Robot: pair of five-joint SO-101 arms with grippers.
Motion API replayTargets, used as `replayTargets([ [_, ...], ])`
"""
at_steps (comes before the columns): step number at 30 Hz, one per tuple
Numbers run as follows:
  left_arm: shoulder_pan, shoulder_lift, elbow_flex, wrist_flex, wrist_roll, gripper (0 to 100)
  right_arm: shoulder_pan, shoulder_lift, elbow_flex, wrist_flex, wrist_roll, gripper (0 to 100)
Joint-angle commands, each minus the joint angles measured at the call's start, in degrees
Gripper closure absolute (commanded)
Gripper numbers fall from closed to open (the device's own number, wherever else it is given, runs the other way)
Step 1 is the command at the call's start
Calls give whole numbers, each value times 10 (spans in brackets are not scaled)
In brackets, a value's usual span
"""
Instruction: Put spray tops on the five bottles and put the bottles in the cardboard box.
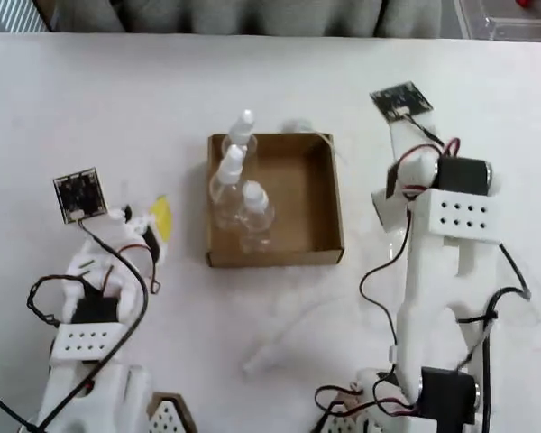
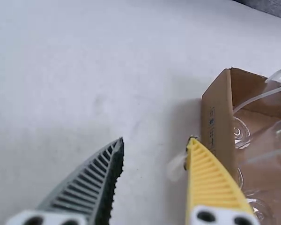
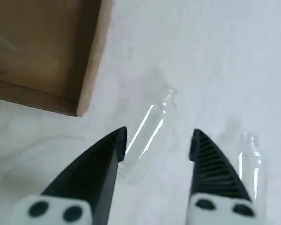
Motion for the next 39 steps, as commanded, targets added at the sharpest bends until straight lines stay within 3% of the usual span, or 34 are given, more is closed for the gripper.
replayTargets([
  [1,-5,-17,0,-10,4,789,-49,-13,-98,50,-10,861],
  [8,-5,-16,0,-10,4,789,-126,22,-119,19,-29,812],
  [15,-5,-16,0,-11,4,789,-132,150,-145,-72,-29,829],
  [29,-5,-16,0,-12,4,789,-132,463,-474,-7,-29,832],
  [35,-4,-16,0,-12,4,789,-130,588,-648,44,-29,982],
  [39,-4,-16,0,-12,4,789,-117,656,-753,79,-29,982],
])
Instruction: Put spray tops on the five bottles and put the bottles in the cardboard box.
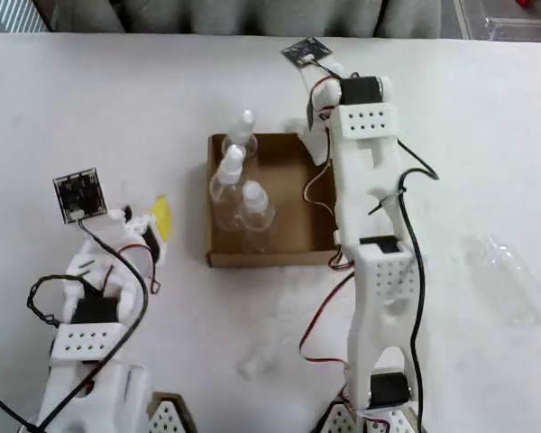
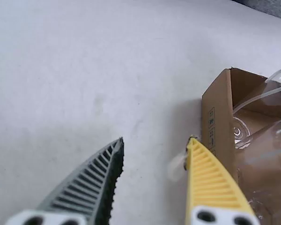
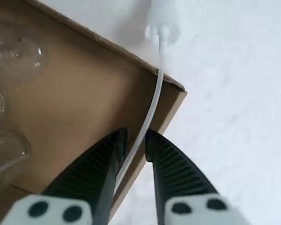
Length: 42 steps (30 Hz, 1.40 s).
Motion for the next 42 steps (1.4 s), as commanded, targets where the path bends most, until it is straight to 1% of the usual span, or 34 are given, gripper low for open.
replayTargets([
  [1,-4,-16,0,-12,4,789,15,30,-113,32,-5,982],
  [7,-1,-15,0,-12,4,789,58,67,-191,41,-11,982],
  [11,-1,-15,0,-12,4,789,92,65,-199,38,-39,982],
  [19,0,-15,0,-12,4,789,158,70,-196,38,-37,981],
  [22,0,-15,0,-12,4,789,157,71,-196,37,-37,980],
  [28,-3,-15,0,-12,4,789,123,110,-188,40,-40,981],
  [35,-5,-15,-3,-14,7,789,124,131,-179,51,-52,982],
  [39,-28,-12,-18,-12,8,789,125,111,-131,51,-71,983],
  [42,-33,29,-46,4,8,789,122,78,-74,51,-75,983],
])
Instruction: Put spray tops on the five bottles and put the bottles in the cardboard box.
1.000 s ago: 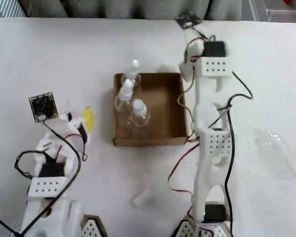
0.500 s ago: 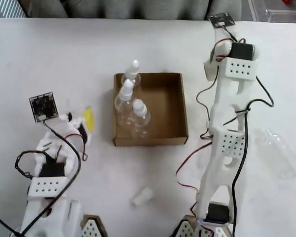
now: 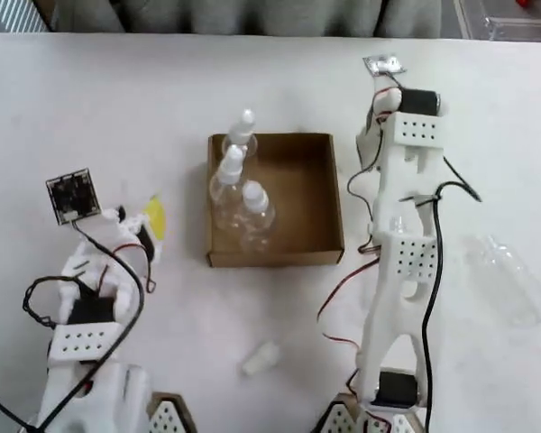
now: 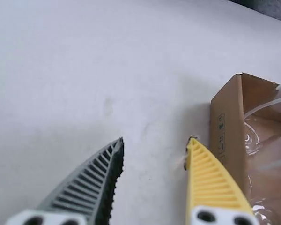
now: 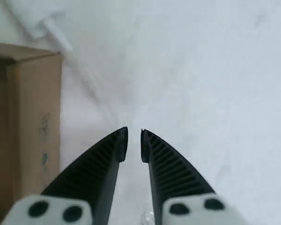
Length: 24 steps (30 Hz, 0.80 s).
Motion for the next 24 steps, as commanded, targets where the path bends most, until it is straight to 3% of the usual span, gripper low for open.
replayTargets([
  [1,-12,52,-58,4,8,789,-6,-77,44,17,-7,983],
  [8,-34,203,-145,4,9,789,-7,-168,188,15,-8,982],
  [24,-34,209,-150,4,9,789,-42,-309,402,-29,-35,982],
])
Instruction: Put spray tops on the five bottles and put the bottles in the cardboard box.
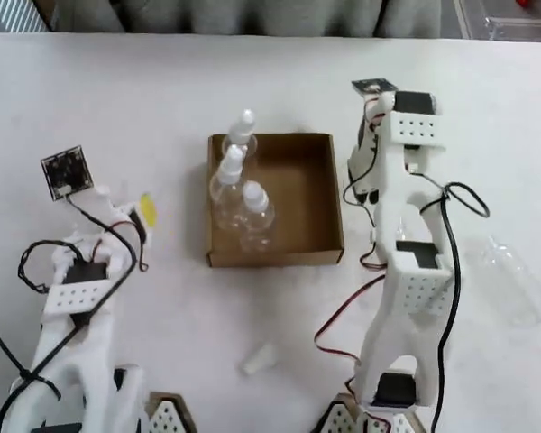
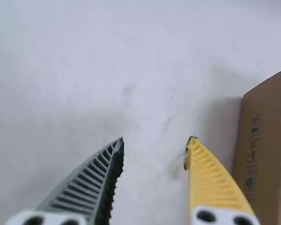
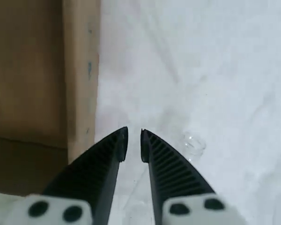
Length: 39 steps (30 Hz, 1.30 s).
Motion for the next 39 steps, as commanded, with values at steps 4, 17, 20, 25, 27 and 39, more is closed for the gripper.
replayTargets([
  [4,-4,1,-33,4,4,789,-18,-71,89,-60,-26,982],
  [17,-4,1,-33,4,4,789,-25,-218,364,-255,-56,982],
  [20,-4,1,-33,4,4,789,-38,-221,388,-277,-58,982],
  [25,-4,1,-33,4,4,789,-59,-221,389,-284,-58,982],
  [27,-4,1,-33,4,4,789,-68,-220,388,-284,-58,982],
  [39,-4,1,-33,4,4,789,-116,-217,391,-302,-87,982],
])
